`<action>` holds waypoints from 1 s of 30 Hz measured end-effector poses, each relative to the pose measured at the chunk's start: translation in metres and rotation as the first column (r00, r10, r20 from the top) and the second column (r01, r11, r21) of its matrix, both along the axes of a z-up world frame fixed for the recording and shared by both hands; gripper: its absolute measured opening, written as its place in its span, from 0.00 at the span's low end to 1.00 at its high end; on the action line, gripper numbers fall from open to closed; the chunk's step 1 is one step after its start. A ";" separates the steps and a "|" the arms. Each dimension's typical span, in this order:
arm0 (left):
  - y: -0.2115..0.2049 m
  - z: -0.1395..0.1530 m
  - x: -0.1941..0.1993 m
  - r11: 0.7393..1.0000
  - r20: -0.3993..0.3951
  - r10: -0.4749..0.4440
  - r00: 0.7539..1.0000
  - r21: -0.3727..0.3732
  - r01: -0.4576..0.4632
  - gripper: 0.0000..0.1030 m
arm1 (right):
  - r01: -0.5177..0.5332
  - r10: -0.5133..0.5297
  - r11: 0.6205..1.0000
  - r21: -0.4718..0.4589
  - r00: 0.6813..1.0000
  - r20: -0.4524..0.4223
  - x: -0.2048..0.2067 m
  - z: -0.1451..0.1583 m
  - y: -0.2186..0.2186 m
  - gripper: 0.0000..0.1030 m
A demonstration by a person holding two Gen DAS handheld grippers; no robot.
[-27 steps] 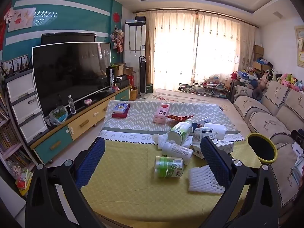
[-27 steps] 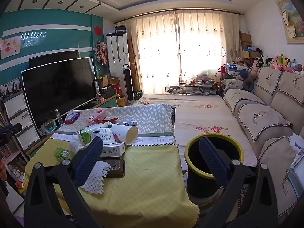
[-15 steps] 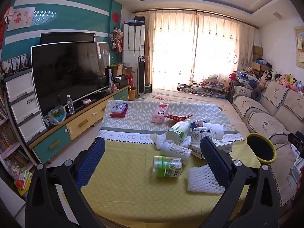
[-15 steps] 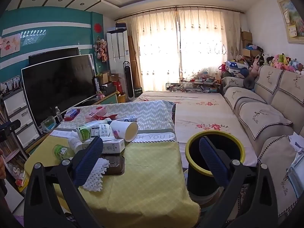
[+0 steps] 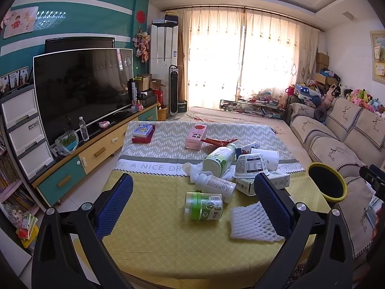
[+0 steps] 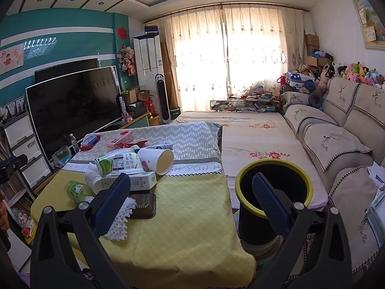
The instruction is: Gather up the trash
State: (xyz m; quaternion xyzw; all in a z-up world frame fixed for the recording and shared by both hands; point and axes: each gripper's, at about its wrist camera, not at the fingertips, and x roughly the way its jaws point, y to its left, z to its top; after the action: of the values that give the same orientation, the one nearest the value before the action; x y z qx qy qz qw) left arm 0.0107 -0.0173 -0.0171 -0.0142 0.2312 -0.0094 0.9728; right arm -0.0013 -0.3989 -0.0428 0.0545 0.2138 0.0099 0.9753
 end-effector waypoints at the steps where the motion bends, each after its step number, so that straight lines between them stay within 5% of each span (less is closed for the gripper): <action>1: -0.001 -0.001 0.000 1.000 0.000 -0.003 1.000 -0.001 0.003 0.96 | 0.002 -0.002 1.000 0.002 1.000 0.000 0.000 -0.001 0.000 0.94; 30: 0.005 0.004 0.001 1.000 -0.013 0.007 1.000 -0.016 -0.007 0.96 | -0.005 0.005 1.000 0.016 1.000 -0.016 0.003 -0.003 -0.002 0.94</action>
State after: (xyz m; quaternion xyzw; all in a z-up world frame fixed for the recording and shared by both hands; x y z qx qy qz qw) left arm 0.0121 -0.0120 -0.0136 -0.0226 0.2375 -0.0078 0.9711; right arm 0.0019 -0.4010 -0.0461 0.0619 0.2217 0.0134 0.9731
